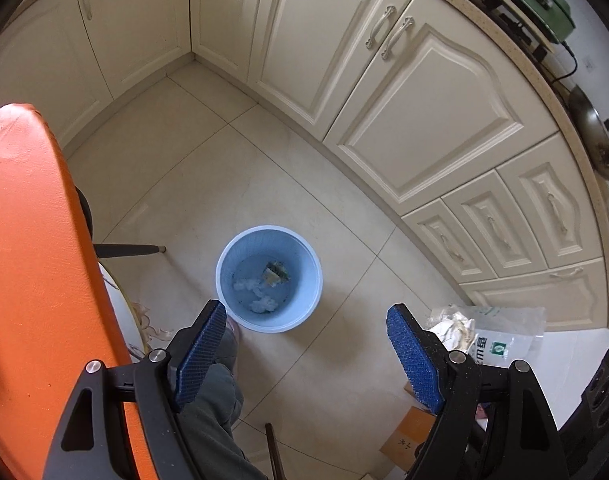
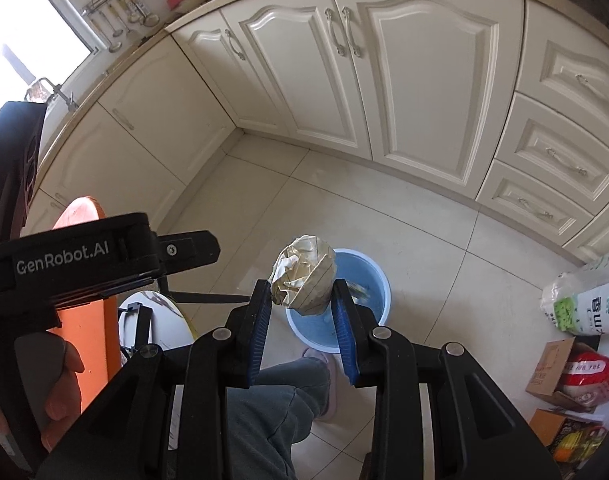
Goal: Collect trash
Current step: 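Open the right gripper over the blue bucket to drop the paper ball, then move both open grippers back over the trash on the table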
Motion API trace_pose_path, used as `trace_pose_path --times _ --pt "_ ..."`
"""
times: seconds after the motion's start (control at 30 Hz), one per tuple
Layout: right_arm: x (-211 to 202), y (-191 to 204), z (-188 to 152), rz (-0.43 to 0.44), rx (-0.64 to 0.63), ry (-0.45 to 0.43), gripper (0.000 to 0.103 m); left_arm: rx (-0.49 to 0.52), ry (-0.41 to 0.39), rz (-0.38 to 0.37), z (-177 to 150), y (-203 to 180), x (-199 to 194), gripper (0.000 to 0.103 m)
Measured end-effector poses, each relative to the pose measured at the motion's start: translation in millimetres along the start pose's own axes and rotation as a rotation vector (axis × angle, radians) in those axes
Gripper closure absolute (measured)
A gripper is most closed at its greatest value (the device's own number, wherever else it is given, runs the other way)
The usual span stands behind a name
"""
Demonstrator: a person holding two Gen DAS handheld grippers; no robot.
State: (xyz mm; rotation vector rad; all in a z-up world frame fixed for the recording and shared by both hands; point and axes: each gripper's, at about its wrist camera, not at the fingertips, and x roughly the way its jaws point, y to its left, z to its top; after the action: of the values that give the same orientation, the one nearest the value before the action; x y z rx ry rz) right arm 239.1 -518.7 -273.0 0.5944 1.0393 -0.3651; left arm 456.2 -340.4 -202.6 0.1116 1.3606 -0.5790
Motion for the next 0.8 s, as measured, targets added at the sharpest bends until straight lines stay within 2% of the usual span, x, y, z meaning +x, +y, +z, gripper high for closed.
trace_pose_path --times 0.3,0.5,0.53,0.57,0.6,0.63,0.7,0.8 --pt "-3 -4 3 -0.074 0.004 -0.009 0.072 -0.013 -0.017 0.053 -22 0 -18 0.024" --pt "0 3 6 -0.080 -0.014 -0.003 0.069 -0.012 -0.048 0.097 -37 3 -39 0.024" --pt "0 6 7 -0.078 -0.015 0.000 0.062 -0.009 -0.051 0.103 -39 3 -43 0.024" --pt "1 8 9 -0.072 -0.012 0.006 0.044 -0.007 -0.055 0.109 -41 4 -46 0.024" --pt "2 9 11 -0.071 -0.005 0.014 0.033 -0.008 -0.062 0.119 -43 5 -50 0.024" --pt "2 10 12 -0.074 0.001 0.014 0.016 -0.011 -0.068 0.126 -44 6 -54 0.024" --pt "0 15 12 -0.082 0.004 -0.017 0.014 -0.019 -0.081 0.128 -47 9 -61 0.024" --pt "-1 19 10 -0.072 -0.004 -0.015 0.014 -0.027 -0.092 0.137 -53 13 -67 0.024"
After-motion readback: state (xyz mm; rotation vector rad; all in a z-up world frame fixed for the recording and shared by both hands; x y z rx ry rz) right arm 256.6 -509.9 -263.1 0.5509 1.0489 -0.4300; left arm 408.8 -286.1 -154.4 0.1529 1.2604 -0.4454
